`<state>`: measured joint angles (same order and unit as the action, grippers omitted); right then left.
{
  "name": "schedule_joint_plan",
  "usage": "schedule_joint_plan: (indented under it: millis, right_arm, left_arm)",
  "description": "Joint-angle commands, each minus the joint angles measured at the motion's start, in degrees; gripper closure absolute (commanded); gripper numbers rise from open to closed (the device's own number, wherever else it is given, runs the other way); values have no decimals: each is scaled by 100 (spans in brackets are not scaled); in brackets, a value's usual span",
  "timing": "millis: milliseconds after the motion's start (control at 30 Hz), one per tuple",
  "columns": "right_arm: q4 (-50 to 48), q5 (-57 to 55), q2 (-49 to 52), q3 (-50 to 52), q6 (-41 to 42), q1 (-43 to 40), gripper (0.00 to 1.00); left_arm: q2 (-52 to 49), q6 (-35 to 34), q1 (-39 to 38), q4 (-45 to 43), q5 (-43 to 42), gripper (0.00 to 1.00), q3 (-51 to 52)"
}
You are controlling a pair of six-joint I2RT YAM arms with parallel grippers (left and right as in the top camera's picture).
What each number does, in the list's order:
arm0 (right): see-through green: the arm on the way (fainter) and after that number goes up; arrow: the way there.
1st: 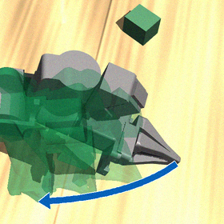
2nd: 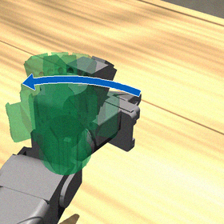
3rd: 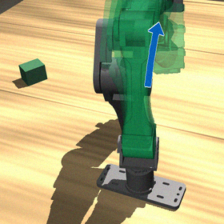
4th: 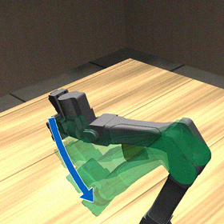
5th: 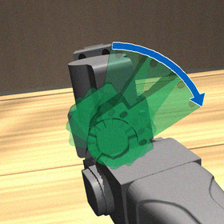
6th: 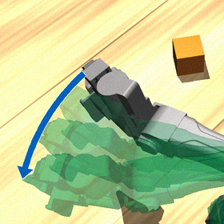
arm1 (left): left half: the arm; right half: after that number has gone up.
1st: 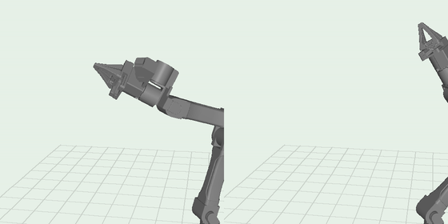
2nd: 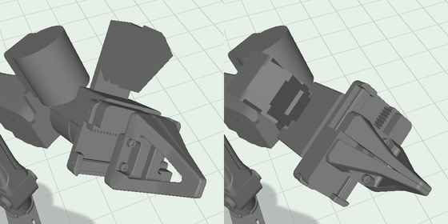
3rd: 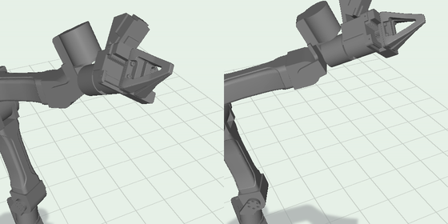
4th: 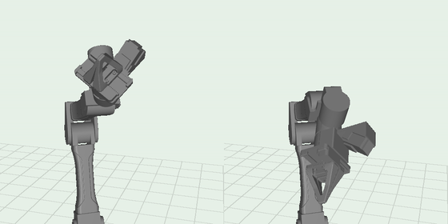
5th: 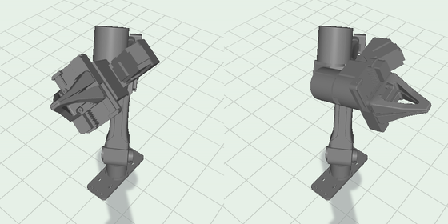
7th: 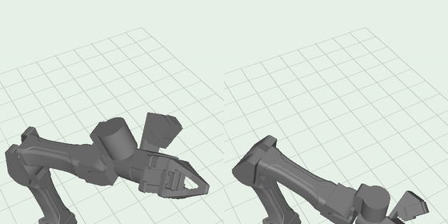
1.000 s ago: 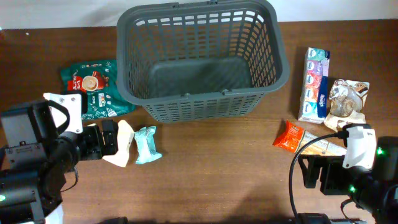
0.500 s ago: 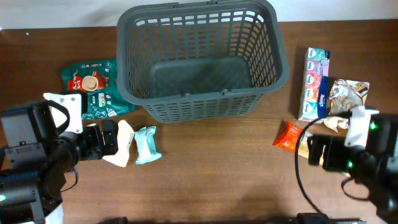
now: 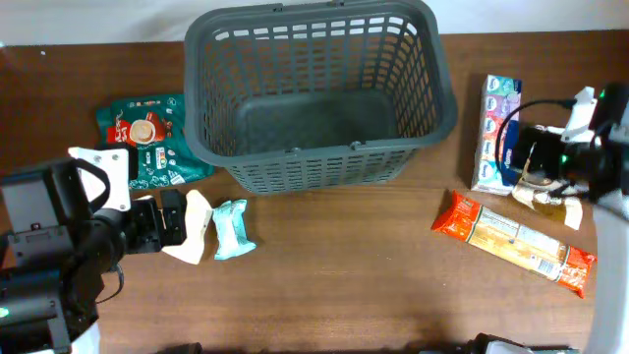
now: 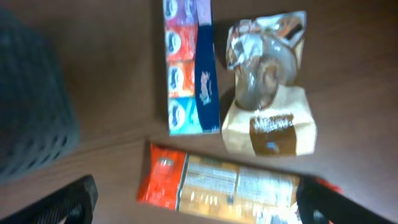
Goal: Pack container
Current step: 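Move the right gripper over the Kleenex tissue-pack box, then grasp the Kleenex tissue-pack box with the right gripper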
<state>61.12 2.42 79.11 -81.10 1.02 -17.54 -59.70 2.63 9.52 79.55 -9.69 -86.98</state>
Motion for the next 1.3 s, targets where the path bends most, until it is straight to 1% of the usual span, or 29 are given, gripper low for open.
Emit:
schedule_joint_plan:
  millis: [0,367,600,733,900,1000,1267]
  right_arm:
    - [-391,557,595,22,-407,-111,1]
    - [-1556,605,2208,22,-402,-118,1]
    - [-2009,688,2883,22,-398,39,1]
    - [-2214,562,3139,22,-247,254,1]
    - [-2400,111,3449,22,282,466,1]
    - [-2406,-192,3589,22,754,483,1]
    - [-2203,-157,3418,-144,772,483,1]
  left_arm:
    - [2,90,39,-15,-83,1,-7]
    - [2,92,39,-15,-83,1,-7]
    - [2,90,39,-15,-83,1,-7]
    - [2,92,39,-15,-83,1,-7]
    - [2,92,39,-15,-83,1,-7]
    - [2,90,39,-15,-83,1,-7]
    - [2,90,39,-15,-83,1,-7]
